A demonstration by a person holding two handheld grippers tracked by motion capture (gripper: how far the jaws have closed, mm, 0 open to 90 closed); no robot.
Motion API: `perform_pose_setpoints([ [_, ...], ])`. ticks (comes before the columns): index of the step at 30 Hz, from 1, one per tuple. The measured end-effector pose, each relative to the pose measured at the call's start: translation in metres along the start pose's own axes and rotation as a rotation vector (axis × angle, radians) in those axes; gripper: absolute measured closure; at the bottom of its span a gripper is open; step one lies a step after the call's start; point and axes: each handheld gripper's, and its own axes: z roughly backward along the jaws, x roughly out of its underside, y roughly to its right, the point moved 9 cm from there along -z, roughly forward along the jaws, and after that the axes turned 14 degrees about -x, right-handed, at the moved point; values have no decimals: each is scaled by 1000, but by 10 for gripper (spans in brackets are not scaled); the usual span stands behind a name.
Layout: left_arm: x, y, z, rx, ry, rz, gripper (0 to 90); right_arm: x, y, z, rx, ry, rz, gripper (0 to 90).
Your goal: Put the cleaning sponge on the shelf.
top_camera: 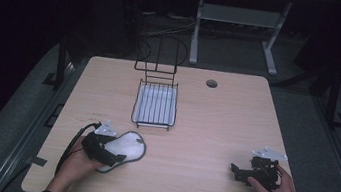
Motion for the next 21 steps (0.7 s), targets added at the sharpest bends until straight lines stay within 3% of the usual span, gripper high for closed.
perform_pose_setpoints([
  [11,0,1,-2,28,-8,-5,132,0,0,0,0,0,0,2],
  [21,-2,2,3,36,-8,-6,206,0,0,0,0,0,0,2],
])
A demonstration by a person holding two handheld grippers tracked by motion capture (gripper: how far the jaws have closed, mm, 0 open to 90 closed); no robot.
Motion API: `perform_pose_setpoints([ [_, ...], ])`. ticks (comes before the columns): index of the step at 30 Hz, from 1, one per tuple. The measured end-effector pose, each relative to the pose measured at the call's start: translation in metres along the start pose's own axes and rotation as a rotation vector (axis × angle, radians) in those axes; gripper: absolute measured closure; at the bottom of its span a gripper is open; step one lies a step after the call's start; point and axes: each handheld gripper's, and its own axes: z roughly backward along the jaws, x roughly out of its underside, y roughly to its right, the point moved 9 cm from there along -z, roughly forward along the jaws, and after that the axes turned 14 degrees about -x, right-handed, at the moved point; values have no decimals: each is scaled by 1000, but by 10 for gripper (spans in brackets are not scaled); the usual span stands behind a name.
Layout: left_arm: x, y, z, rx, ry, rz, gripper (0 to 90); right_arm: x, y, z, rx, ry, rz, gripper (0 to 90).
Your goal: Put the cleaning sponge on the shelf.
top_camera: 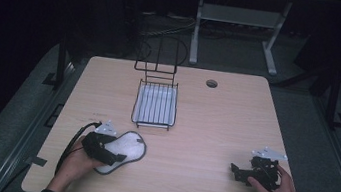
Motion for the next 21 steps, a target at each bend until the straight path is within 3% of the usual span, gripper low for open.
perform_pose_setpoints([
  [8,-3,0,5,-1,13,4,252,0,0,0,0,0,0,2],
  [12,-6,-2,12,15,42,18,374,0,0,0,0,0,0,2],
  [21,-10,-4,22,23,75,31,509,0,0,0,0,0,0,2],
])
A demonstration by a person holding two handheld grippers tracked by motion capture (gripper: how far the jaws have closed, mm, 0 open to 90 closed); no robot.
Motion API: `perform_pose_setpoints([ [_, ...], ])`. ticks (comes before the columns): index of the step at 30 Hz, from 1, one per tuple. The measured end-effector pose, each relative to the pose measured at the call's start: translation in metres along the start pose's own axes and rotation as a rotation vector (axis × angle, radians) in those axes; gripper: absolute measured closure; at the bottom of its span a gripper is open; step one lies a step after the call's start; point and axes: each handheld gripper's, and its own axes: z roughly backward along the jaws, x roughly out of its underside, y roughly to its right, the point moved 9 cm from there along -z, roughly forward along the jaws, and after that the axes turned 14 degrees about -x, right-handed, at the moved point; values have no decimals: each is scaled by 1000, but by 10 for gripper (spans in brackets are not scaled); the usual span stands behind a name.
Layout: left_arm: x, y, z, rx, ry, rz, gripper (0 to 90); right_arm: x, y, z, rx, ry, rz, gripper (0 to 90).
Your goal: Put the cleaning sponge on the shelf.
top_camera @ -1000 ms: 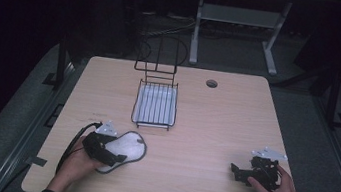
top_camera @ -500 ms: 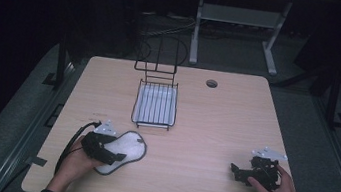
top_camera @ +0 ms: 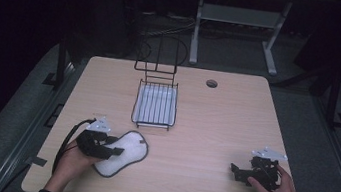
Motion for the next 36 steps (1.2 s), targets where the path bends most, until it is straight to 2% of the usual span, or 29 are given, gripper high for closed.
perform_pose_setpoints([
  [1,-1,0,2,3,11,13,531,0,0,0,0,0,0,2],
  [4,-3,0,4,6,19,11,571,0,0,0,0,0,0,2],
  [9,-6,1,9,26,41,33,617,0,0,0,0,0,0,2],
  [17,-8,4,11,54,35,83,654,0,0,0,0,0,0,2],
  [22,-10,7,13,58,34,88,675,0,0,0,0,0,0,2],
  [30,-18,13,22,82,69,89,760,0,0,0,0,0,0,2],
  [36,-23,13,27,79,94,100,802,0,0,0,0,0,-1,2],
])
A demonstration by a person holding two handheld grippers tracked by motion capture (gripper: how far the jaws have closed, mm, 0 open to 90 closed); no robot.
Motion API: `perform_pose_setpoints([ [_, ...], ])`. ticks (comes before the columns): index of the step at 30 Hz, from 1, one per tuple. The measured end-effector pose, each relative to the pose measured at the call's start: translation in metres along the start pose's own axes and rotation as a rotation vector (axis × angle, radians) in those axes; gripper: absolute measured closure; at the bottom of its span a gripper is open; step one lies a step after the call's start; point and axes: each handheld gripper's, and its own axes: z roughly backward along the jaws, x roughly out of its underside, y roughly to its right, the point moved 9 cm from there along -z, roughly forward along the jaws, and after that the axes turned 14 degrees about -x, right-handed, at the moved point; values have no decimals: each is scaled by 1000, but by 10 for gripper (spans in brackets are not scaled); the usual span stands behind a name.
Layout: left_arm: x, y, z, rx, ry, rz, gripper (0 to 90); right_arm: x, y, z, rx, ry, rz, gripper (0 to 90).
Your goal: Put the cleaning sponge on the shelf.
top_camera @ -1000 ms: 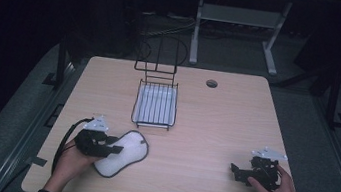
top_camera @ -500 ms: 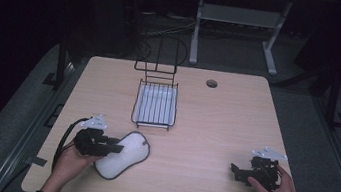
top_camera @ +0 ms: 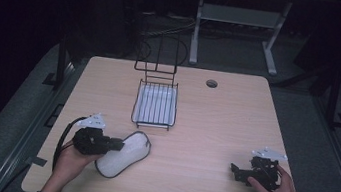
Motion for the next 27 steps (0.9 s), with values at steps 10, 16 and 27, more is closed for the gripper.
perform_pose_setpoints([
  [10,-9,-2,7,-19,29,-4,822,0,0,0,0,0,0,2],
  [16,-14,-3,10,-19,38,3,822,0,0,0,0,0,0,2],
  [27,-28,-9,17,-23,68,12,822,0,0,0,0,0,0,2],
])
